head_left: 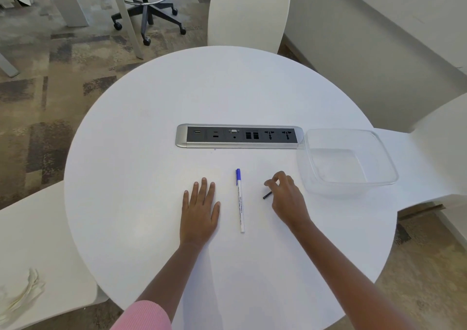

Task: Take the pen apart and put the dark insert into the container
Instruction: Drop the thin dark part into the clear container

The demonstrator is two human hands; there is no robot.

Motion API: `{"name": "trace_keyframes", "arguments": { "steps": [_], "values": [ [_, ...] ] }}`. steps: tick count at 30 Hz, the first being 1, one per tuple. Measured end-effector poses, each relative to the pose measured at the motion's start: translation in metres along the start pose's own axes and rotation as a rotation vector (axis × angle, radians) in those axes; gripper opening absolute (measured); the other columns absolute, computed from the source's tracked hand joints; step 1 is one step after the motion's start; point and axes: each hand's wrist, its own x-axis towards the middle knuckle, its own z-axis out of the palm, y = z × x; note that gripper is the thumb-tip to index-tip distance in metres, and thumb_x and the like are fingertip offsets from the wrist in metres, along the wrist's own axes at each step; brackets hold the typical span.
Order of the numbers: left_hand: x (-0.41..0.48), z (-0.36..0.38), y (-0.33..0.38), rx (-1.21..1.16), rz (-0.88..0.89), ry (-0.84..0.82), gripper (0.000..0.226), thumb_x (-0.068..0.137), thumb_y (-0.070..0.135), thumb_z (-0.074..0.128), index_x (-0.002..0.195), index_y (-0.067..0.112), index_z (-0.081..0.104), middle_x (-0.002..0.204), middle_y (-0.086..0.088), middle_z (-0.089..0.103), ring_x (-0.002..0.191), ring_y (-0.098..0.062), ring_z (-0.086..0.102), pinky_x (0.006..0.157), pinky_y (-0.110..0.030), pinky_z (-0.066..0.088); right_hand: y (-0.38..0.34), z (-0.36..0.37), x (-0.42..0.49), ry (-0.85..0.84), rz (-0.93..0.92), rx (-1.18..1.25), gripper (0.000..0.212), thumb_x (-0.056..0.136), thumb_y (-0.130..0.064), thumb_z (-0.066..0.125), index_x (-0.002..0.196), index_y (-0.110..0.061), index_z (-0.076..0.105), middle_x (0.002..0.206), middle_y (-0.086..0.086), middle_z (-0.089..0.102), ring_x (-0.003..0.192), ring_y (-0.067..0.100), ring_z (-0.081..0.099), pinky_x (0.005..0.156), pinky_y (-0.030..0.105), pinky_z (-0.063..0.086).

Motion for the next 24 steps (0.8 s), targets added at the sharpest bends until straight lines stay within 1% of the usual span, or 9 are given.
{"name": "trace_keyframes", "arguments": {
  "steps": [3,6,10,15,18,22,24],
  "values": [
    [0.000,-0.002,0.001,-0.004,-0.002,-0.009,0.057,0.088,0.032,0.027,0.133,0.005,0.050,0.141,-0.017,0.046,0.128,-0.037,0.044,0.103,-0.054,0.033,0.008,-0.002,0.000,-0.044,-0.060,-0.112,0.036,0.050,0.026,0.059,0.075,0.002,0.065,0.078,0.020,0.063,0.057,0.032,0.057,0.038,0.031,0.048],
    [0.000,-0.004,0.002,-0.008,-0.009,-0.021,0.057,0.088,0.032,0.026,0.133,0.006,0.050,0.141,-0.017,0.046,0.128,-0.037,0.044,0.104,-0.054,0.032,0.013,-0.001,0.001,-0.052,-0.096,-0.162,0.029,0.049,0.022,0.067,0.067,0.001,0.063,0.073,0.016,0.063,0.053,0.030,0.056,0.036,0.028,0.045],
    [0.000,-0.006,0.003,-0.002,-0.016,-0.035,0.058,0.088,0.033,0.024,0.134,0.006,0.049,0.142,-0.016,0.044,0.129,-0.036,0.042,0.105,-0.053,0.031,0.016,0.003,0.003,0.000,-0.143,-0.179,0.028,0.047,0.020,0.069,0.064,0.000,0.063,0.072,0.014,0.063,0.052,0.028,0.056,0.036,0.028,0.046],
    [0.000,-0.006,0.004,-0.001,-0.026,-0.049,0.058,0.088,0.033,0.025,0.134,0.006,0.049,0.142,-0.016,0.045,0.129,-0.036,0.043,0.105,-0.052,0.031,0.018,-0.012,0.008,0.109,-0.189,-0.124,0.025,0.055,0.017,0.071,0.070,-0.003,0.065,0.073,0.011,0.067,0.057,0.028,0.058,0.040,0.029,0.048],
    [0.000,-0.007,0.004,0.003,-0.027,-0.053,0.058,0.088,0.032,0.026,0.133,0.005,0.050,0.140,-0.017,0.046,0.127,-0.036,0.045,0.103,-0.053,0.033,0.028,-0.033,0.016,0.213,-0.186,-0.061,0.022,0.062,0.015,0.069,0.075,-0.002,0.065,0.073,0.014,0.067,0.060,0.033,0.058,0.045,0.035,0.050],
    [0.001,-0.006,0.005,-0.005,-0.033,-0.049,0.059,0.088,0.033,0.025,0.134,0.005,0.049,0.142,-0.017,0.045,0.129,-0.036,0.043,0.105,-0.053,0.032,0.058,-0.067,0.027,0.358,-0.059,0.003,0.011,0.076,0.007,0.062,0.083,-0.002,0.064,0.081,0.019,0.065,0.073,0.037,0.056,0.054,0.039,0.050],
    [0.001,-0.005,0.005,0.000,-0.032,-0.044,0.058,0.088,0.033,0.026,0.132,0.004,0.051,0.140,-0.018,0.046,0.127,-0.037,0.046,0.103,-0.053,0.034,0.079,-0.077,0.033,0.377,0.023,0.004,0.011,0.078,0.006,0.060,0.086,-0.001,0.064,0.085,0.021,0.063,0.080,0.039,0.055,0.057,0.041,0.048]
  ]
}}
